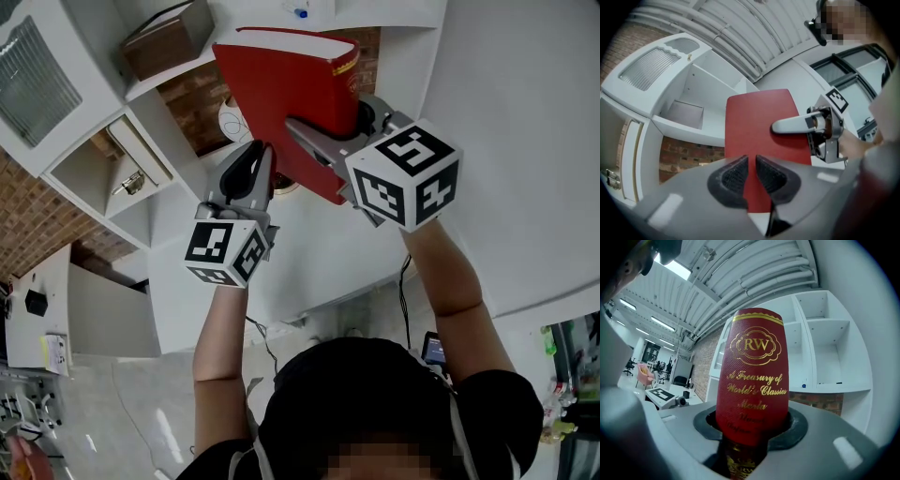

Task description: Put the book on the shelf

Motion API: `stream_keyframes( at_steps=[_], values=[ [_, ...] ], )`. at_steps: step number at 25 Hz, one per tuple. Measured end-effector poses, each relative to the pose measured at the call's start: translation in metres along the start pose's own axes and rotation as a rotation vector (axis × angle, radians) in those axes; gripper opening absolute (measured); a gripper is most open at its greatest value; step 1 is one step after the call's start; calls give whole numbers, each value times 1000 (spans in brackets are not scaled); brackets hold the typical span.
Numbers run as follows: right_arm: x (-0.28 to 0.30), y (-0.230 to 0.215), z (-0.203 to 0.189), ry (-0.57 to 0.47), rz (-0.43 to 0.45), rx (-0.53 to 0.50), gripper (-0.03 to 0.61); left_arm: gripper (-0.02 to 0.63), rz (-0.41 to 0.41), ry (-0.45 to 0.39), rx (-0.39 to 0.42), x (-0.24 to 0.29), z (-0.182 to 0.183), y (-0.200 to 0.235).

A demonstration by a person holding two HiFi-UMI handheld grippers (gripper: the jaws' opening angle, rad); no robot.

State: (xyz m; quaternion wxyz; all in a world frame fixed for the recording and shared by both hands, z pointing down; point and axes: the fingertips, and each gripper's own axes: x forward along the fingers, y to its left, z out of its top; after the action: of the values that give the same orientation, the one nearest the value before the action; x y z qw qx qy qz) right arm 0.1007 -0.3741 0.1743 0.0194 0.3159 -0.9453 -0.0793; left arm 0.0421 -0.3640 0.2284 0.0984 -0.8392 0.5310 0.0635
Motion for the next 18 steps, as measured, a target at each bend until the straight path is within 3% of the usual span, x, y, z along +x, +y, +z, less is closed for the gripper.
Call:
stream_keyframes(
  at_steps=[9,18],
  values=[
    [2,-7,54,-108,-38,-66,212,40,-29,-98,56,20,47,5],
    [-1,-20,85,-181,-73,-95,213,40,-52,-126,94,36,69,0]
  ],
)
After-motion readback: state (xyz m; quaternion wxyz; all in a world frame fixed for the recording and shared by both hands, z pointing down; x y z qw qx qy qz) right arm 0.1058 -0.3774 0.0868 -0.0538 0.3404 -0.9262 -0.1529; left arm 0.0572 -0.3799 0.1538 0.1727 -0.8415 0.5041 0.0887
